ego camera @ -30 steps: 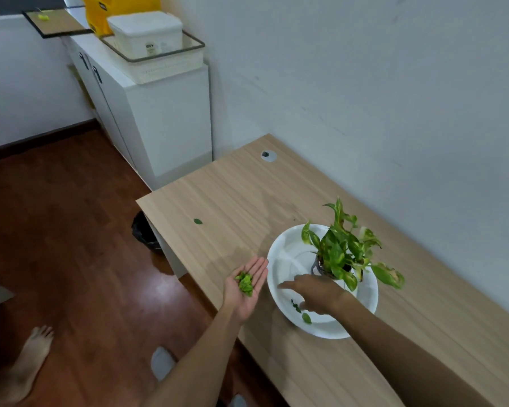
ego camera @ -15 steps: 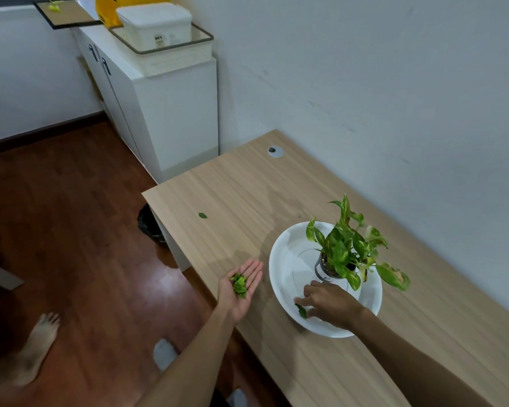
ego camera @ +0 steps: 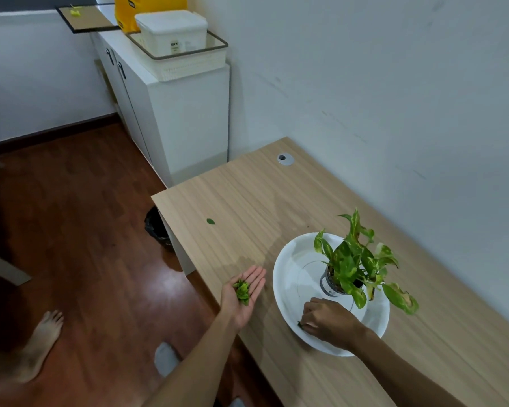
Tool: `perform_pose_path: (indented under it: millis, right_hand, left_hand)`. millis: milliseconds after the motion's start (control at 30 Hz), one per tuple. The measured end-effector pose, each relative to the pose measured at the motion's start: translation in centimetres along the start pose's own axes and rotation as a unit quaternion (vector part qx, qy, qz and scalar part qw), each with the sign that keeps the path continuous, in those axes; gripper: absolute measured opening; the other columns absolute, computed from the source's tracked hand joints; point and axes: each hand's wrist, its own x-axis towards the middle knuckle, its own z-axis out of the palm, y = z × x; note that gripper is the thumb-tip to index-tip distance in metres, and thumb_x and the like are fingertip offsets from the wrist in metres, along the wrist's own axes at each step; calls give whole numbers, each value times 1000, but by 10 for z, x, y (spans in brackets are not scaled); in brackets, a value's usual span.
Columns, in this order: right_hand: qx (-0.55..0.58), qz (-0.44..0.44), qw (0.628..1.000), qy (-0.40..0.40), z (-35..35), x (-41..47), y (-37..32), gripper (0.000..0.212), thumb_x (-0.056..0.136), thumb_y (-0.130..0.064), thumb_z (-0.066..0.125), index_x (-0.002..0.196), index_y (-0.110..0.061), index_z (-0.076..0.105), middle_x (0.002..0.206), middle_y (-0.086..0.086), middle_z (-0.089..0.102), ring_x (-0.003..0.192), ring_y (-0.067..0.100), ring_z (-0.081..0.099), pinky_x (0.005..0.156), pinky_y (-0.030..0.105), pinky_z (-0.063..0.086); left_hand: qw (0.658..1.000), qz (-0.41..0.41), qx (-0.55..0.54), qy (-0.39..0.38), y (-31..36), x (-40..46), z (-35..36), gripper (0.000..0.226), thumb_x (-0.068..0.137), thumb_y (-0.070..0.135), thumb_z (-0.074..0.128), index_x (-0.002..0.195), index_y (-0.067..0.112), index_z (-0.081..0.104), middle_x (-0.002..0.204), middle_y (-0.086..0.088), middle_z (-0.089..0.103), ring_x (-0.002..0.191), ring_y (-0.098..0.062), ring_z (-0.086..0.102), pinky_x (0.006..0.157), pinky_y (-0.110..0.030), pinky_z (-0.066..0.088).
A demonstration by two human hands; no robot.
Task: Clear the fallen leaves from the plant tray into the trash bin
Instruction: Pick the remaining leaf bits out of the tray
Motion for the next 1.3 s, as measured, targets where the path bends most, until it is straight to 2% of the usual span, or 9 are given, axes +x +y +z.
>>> perform_pose_path:
  millis: [100,200,433,600,767,900,1000,1167,1300]
  right_hand:
    - [58,60,996,-30,-11,7,-7,19,89,-33,58,106,-26,64,102,-4,63,97,15,56,72,27,42]
    - [62,92,992,-61,-16,13,-8,29,86,-34,61,114,-26,59,108,-4,60,98,17,59,73,28,41]
    - [3,21,999,-47,-8,13,-6,17,86,-27,54,90,-25,71,87,-1,67,84,21,58,61,32,39]
    - [100,122,987,-26,-15,14,-11,17,85,-37,55,88,-28,68,89,-8,64,84,10,57,69,29,47]
    - [191,161,963,103,-46,36,-28,10,81,-44,60,83,-34,61,84,-15,60,81,3,58,67,25,50]
    - [264,95,950,139,-85,79,-60,5,81,-36,65,83,-32,62,83,-17,60,79,3,57,69,23,49]
    - [247,46,961,115,-94,112,-86,4,82,-28,66,86,-28,68,105,-15,65,95,1,58,78,20,47]
    - [225,29,964,137,-89,136,-96,20,87,-26,65,105,-29,72,119,-12,63,106,3,57,90,23,49]
    - [227,0,962,150,-104,142,-93,27,94,-35,54,119,-36,63,122,-16,61,109,0,55,89,22,48]
  left_hand:
    - [1000,0,-5,4,2,0,-1,43,102,17,29,124,-7,57,125,-26,62,125,-34,56,115,-43,37]
    - [1000,1,-6,9,5,-1,-3,44,102,16,29,128,-8,54,128,-26,61,127,-34,54,116,-43,36]
    - [1000,5,-8,11,16,-1,-6,43,101,16,30,127,-8,55,123,-25,63,123,-34,57,112,-41,39]
    - [1000,6,-10,9,25,-1,-8,43,101,16,28,123,-7,57,121,-25,64,120,-33,58,115,-41,37]
    - [1000,6,-20,6,29,1,-4,42,102,16,28,119,-7,59,121,-25,65,118,-33,59,115,-42,36]
    - [1000,4,-28,-6,31,2,10,44,100,17,32,126,-8,56,129,-26,62,119,-33,59,107,-40,45]
    - [999,-10,-39,-29,37,-4,17,44,98,20,33,124,-5,58,122,-24,64,97,-32,70,75,-37,61]
    - [994,-37,-73,-69,55,-4,19,43,97,21,34,118,-4,63,116,-23,67,102,-32,71,88,-38,59]
    - [992,-35,-91,-81,72,-5,23,41,97,19,37,120,-4,62,115,-25,67,99,-33,71,77,-38,62]
